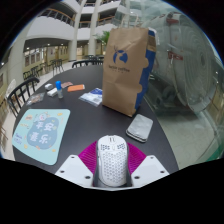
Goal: Arrange mouse
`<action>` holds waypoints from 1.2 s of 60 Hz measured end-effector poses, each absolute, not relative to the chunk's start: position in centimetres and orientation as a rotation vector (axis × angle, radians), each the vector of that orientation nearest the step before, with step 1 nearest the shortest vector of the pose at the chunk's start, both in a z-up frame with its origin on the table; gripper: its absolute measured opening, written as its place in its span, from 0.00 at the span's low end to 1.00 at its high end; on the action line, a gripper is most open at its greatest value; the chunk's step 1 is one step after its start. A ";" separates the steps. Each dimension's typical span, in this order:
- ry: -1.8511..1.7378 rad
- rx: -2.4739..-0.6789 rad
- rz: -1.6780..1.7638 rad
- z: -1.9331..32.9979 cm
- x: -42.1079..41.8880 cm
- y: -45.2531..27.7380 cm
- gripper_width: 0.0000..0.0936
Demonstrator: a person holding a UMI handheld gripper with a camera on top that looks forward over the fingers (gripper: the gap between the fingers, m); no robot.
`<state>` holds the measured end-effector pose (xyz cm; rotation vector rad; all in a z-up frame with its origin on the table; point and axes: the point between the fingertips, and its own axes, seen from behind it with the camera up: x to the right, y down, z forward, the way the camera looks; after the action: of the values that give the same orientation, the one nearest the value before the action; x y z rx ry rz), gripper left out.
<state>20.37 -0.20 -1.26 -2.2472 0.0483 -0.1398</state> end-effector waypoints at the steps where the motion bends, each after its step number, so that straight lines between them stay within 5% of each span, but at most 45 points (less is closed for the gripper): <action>1: 0.039 -2.235 -0.143 -0.7 19.9 -0.2 0.40; 12: 0.091 -1.978 -0.067 12.7 11.0 1.5 0.39; 17: 0.080 -1.935 -0.023 15.5 4.6 2.8 0.39; 24: 0.014 -1.998 0.009 11.5 -3.9 4.4 0.39; 39: 0.039 -2.216 0.018 0.6 -7.6 6.1 0.39; 43: 0.032 -2.262 -0.026 -1.6 -7.4 5.6 0.47; 52: -0.069 -2.247 -0.056 -1.3 -7.5 5.5 0.61; 57: -0.124 -2.261 0.072 -0.4 -8.7 3.7 0.93; 72: -0.178 -2.206 0.181 3.1 -4.1 -7.2 0.91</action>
<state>-4.13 -7.22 3.15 -2.2061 -0.1783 0.1812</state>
